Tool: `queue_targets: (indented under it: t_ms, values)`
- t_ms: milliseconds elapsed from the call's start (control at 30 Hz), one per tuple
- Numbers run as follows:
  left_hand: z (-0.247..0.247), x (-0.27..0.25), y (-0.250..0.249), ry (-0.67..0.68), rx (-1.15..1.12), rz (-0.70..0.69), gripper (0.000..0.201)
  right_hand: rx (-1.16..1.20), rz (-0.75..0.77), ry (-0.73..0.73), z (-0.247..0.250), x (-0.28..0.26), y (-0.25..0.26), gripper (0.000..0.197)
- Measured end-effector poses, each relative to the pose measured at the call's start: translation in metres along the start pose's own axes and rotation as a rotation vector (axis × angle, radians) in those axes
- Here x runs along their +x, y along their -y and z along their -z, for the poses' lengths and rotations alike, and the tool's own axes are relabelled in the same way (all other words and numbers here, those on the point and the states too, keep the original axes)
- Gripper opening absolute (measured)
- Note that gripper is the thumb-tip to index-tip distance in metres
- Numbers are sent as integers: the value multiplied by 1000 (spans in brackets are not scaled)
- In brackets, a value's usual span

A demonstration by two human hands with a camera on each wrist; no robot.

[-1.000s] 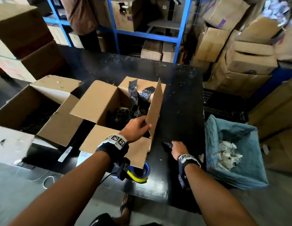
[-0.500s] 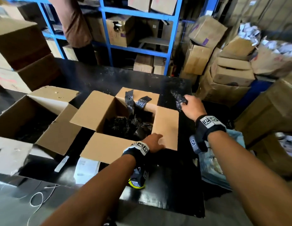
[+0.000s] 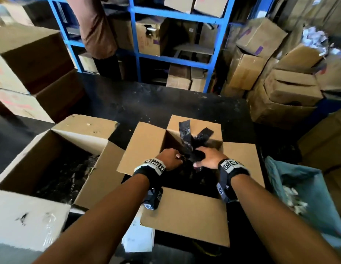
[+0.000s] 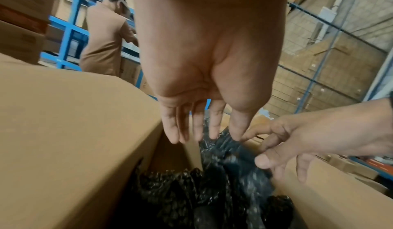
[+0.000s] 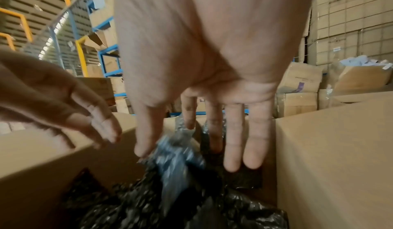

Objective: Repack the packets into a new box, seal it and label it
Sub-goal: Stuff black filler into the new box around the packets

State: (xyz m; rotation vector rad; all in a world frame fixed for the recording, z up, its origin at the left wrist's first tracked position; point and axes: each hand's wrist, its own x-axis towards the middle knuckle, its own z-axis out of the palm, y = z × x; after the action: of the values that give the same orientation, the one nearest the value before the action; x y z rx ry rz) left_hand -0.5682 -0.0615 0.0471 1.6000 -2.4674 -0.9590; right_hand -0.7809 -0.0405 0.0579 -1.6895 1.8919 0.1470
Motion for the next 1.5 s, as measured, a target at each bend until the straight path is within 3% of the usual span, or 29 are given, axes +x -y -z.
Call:
queue_targets:
  t_ms: [33, 167, 267, 567, 633, 767, 833, 933, 1000, 1067, 1133, 1200, 1300, 1333, 1400, 1500]
  values:
    - [4, 9, 0, -11, 42, -2, 41, 27, -30, 5, 1, 3, -1, 83]
    - [17, 53, -15, -47, 153, 41, 69, 113, -41, -128, 17, 20, -15, 69]
    - [26, 86, -23, -48, 195, 34, 78, 92, -40, -215, 28, 38, -25, 70]
    - [22, 158, -11, -51, 256, -55, 95, -62, -41, -264, 32, 104, -25, 62]
    - [19, 166, -7, -15, 275, -74, 88, -122, -37, -277, 31, 113, -25, 56]
    - [15, 169, 0, -101, 281, -112, 21, -83, 50, -353, 24, 122, -29, 34]
    - [16, 164, -1, -146, 259, -117, 16, -16, 111, -411, 19, 119, -30, 21]
    - [22, 145, -7, -139, 252, -157, 20, 64, 192, -458, 12, 105, -26, 21]
    - [18, 131, -5, -31, 259, -188, 25, 113, 249, -362, 6, 92, -25, 26]
    - [7, 120, 1, 169, 283, -168, 30, 71, 245, -50, 1, 80, -19, 28]
    - [-6, 114, 7, 303, 310, -114, 33, -13, 151, 224, -5, 74, -18, 18]
    - [-23, 114, 12, 411, 376, -50, 57, -52, 48, 360, -11, 71, -18, 41]
    - [-55, 122, 25, 517, 417, -31, 127, -130, 5, 444, -23, 70, -21, 93]
    - [-62, 125, 25, 531, 404, -56, 139, -142, 5, 455, -27, 70, -23, 107]
    - [-66, 124, 23, 544, 373, -38, 142, -130, 13, 423, -40, 71, -23, 117]
    - [-67, 123, 25, 543, 349, -18, 120, -215, 0, 388, -55, 76, -24, 102]
